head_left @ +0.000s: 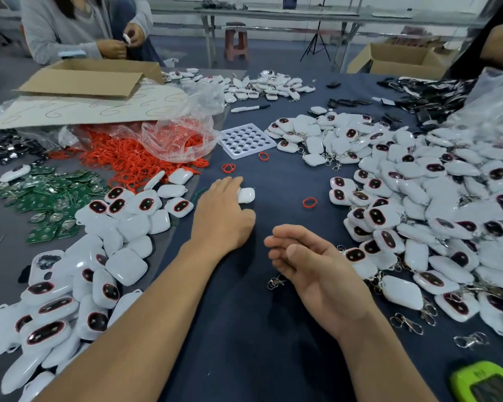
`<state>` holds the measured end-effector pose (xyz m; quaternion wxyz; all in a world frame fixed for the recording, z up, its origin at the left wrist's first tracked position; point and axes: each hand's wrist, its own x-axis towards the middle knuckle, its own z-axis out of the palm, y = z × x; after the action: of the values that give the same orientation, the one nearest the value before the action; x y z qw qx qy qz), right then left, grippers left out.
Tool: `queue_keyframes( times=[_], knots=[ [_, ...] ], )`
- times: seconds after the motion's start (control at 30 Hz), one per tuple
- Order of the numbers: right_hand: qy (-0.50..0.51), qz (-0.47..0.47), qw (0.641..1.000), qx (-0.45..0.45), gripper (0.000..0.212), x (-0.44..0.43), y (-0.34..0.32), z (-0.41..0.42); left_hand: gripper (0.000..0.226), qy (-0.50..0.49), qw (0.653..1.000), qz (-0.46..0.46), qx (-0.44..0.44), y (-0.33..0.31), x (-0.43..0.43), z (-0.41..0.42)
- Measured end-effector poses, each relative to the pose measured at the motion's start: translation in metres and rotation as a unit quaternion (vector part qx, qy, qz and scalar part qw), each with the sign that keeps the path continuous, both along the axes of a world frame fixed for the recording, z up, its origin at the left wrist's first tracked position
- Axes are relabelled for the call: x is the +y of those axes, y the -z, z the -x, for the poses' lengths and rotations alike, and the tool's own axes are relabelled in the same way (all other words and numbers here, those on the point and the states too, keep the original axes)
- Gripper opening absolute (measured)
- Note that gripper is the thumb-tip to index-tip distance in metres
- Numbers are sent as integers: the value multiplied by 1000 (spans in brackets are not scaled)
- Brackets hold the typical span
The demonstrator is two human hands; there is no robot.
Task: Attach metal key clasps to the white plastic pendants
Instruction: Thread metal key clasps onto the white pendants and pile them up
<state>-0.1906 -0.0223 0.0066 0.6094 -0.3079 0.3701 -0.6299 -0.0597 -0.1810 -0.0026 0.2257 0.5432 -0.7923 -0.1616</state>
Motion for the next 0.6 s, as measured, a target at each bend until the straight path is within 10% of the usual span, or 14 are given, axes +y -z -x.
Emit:
queue_keyframes(
  times=[0.27, 0.4, 0.6],
  knots=[
    [17, -10, 1000, -11, 24, -1, 0, -2, 57, -63, 995, 54, 51, 2, 32, -13],
    [82, -27, 996, 28, 35, -3, 3, -8, 31, -55, 975, 29, 214, -5, 65, -22],
    [94, -1, 926, 365, 74, 1, 3, -21, 22, 65, 927, -131, 346, -7, 103, -19]
  ],
)
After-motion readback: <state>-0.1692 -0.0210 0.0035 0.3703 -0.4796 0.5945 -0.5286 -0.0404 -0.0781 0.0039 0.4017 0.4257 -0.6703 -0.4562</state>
